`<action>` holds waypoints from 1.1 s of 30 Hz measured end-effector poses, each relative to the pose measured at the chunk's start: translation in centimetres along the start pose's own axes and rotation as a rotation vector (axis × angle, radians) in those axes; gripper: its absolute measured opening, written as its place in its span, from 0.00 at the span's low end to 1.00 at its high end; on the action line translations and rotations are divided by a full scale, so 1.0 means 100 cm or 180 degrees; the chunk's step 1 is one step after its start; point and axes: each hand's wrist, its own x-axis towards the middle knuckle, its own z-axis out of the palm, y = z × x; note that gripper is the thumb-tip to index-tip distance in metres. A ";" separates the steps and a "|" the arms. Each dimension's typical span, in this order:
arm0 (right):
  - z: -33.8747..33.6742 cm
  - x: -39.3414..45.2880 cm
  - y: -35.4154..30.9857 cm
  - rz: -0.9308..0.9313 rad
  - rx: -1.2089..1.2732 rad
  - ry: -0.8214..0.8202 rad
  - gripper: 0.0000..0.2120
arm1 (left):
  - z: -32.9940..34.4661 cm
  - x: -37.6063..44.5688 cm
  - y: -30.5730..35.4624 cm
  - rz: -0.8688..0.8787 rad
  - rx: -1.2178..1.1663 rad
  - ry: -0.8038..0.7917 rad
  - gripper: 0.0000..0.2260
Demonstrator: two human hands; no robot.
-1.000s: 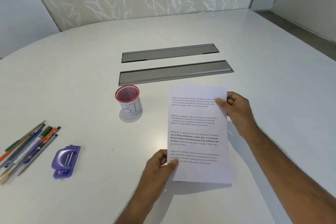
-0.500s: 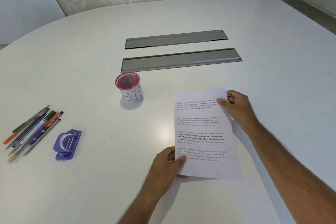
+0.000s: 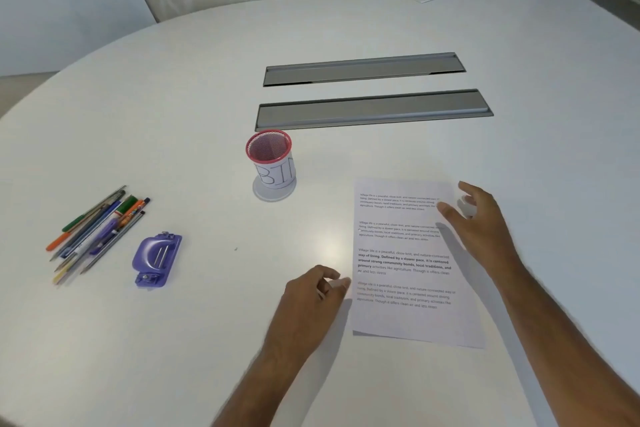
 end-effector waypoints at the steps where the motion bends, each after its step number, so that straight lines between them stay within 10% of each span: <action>1: 0.003 -0.006 -0.001 -0.0087 -0.0036 0.0041 0.25 | -0.005 0.001 -0.003 0.0032 0.0028 0.0098 0.07; 16: 0.105 -0.069 -0.066 -0.0810 -0.0006 -0.0422 0.10 | -0.099 0.028 -0.070 0.0726 0.1653 0.1552 0.21; 33: 0.240 -0.104 -0.119 -0.1163 -0.0625 -0.1582 0.06 | -0.133 0.052 -0.121 0.0753 0.2209 0.0588 0.50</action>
